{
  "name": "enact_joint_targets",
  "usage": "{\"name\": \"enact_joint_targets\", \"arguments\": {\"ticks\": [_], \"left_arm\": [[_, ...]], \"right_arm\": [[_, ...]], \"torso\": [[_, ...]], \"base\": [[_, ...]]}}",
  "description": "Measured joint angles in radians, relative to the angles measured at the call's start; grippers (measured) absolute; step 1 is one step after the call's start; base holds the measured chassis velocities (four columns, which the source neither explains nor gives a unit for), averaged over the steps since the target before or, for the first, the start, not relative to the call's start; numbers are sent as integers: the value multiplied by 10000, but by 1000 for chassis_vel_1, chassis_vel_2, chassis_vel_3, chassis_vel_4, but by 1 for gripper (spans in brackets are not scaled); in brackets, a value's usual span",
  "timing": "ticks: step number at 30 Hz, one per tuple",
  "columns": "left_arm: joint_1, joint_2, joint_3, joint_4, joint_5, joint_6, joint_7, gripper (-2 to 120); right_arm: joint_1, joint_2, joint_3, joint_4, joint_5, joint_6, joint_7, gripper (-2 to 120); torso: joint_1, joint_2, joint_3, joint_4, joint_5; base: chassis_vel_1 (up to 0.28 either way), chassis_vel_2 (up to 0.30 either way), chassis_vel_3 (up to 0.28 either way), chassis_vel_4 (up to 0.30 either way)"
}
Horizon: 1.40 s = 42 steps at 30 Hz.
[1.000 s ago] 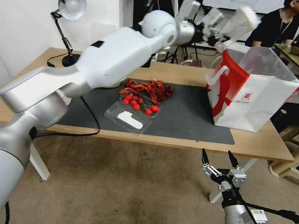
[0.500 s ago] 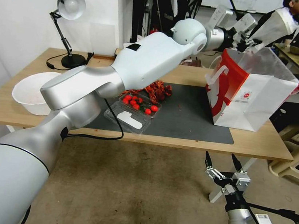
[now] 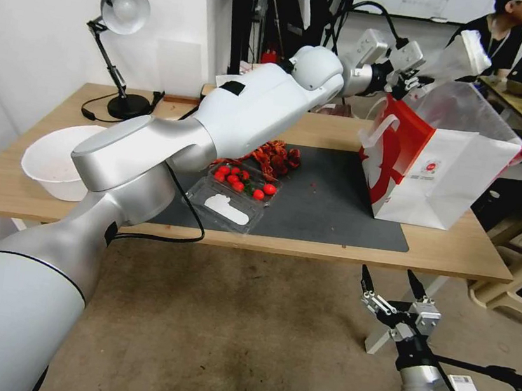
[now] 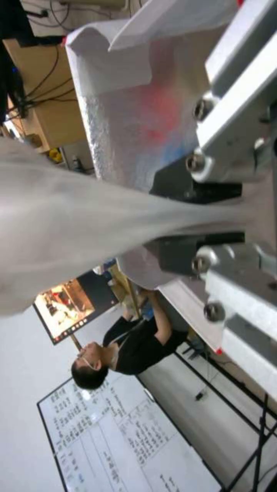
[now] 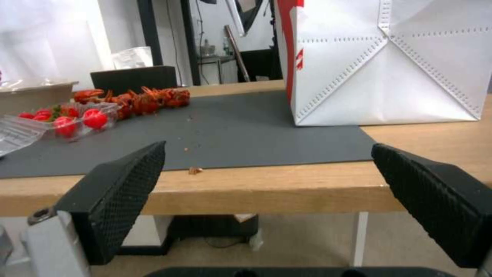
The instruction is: Pick up the trash from the table and place it into the takeout bag.
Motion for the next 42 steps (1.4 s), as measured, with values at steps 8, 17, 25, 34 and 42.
{"name": "enact_joint_targets", "arguments": {"ticks": [8, 17, 25, 34, 42], "left_arm": [[-32, 8, 92, -35, -77, -7, -21, 40], [-100, 17, 174, -128, -317, 33, -193, 74], [-94, 23, 329, -497, -569, 113, -315, 99], [544, 1036, 620, -2493, -1124, 1023, -4332, 100], [1171, 1753, 554, -3969, -1822, 1479, -7732, 100]], "right_arm": [[14, -1, 2, -20, 5, 35, -23, 100], [24, 11, -35, -32, 5, 59, -34, 100], [36, 33, -59, -34, 7, 62, -48, 100], [84, 39, -91, -77, 0, 62, -47, 100], [143, 34, -159, -112, -21, 60, -43, 100]], "torso": [[0, 0, 0, 0, 0], [0, 0, 0, 0, -1], [0, 0, 0, 1, 0], [0, 0, 0, 3, -3], [0, 1, 0, 0, -4]], "base": [[0, 0, 0, 0], [0, 0, 0, 0], [0, 0, 0, 0], [0, 0, 0, 0], [0, 0, 0, 0]]}}
